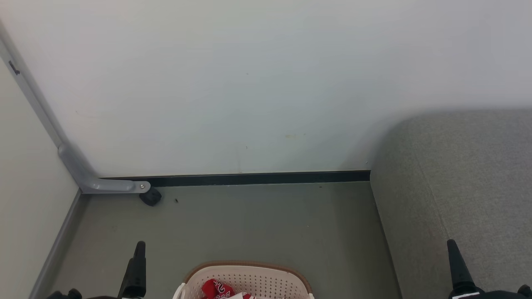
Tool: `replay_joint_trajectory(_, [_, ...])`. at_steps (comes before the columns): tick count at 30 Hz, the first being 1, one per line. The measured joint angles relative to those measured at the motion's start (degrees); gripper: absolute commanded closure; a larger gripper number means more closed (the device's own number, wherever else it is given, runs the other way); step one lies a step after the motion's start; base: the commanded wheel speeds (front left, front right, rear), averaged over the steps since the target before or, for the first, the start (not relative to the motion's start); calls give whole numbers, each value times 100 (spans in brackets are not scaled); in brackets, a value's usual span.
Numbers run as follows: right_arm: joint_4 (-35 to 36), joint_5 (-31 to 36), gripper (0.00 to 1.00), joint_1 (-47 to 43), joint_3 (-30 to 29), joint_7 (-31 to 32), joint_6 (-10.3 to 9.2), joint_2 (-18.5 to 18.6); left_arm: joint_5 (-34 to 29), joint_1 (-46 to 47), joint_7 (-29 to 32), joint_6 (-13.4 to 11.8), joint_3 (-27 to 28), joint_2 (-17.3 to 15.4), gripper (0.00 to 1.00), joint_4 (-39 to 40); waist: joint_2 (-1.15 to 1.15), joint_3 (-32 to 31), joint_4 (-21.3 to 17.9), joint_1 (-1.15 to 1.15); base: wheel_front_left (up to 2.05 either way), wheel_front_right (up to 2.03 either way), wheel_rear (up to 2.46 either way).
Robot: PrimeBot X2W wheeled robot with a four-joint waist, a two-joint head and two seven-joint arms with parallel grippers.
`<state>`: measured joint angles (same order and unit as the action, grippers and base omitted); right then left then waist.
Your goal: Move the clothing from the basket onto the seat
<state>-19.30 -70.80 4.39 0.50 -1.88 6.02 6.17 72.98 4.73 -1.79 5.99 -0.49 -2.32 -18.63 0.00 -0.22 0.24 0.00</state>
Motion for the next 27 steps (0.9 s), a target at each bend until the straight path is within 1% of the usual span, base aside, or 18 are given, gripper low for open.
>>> replay_joint_trajectory(4, [-5, 469, 0, 5, 164, -79, -105, 94, -421, 55, -92, -4, -116, -45, 0, 16, 0, -12, 1, 0, 0, 0, 0])
replay_joint_trajectory(12, [-45, 1296, 0, 69, 460, -244, -343, 254, -1351, 80, -269, -96, -393, -140, 0, 23, 0, -44, 6, 0, 0, 0, 0])
replay_joint_trajectory(14, [-54, 1477, 0, 108, 526, -290, -363, 302, -1515, 81, -299, -104, -437, -146, 0, 22, 0, -54, 7, 0, 0, 0, 0])
replay_joint_trajectory(16, [-81, 1677, 0, 108, 584, -338, -437, 345, -1725, 85, -345, -107, -500, -165, 0, 18, 0, -63, 7, 0, 0, 0, 0])
replay_joint_trajectory(22, [-131, 2174, 0, 109, 771, -444, -557, 420, -2361, 93, -480, -152, -699, -209, 0, 10, 0, -88, 10, 0, 0, 0, 0])
replay_joint_trajectory(27, [-146, 2592, 0, 109, 920, -553, -654, 469, -2882, 106, -572, -255, -815, -270, 0, 5, 0, -105, 13, 0, 0, 0, 0])
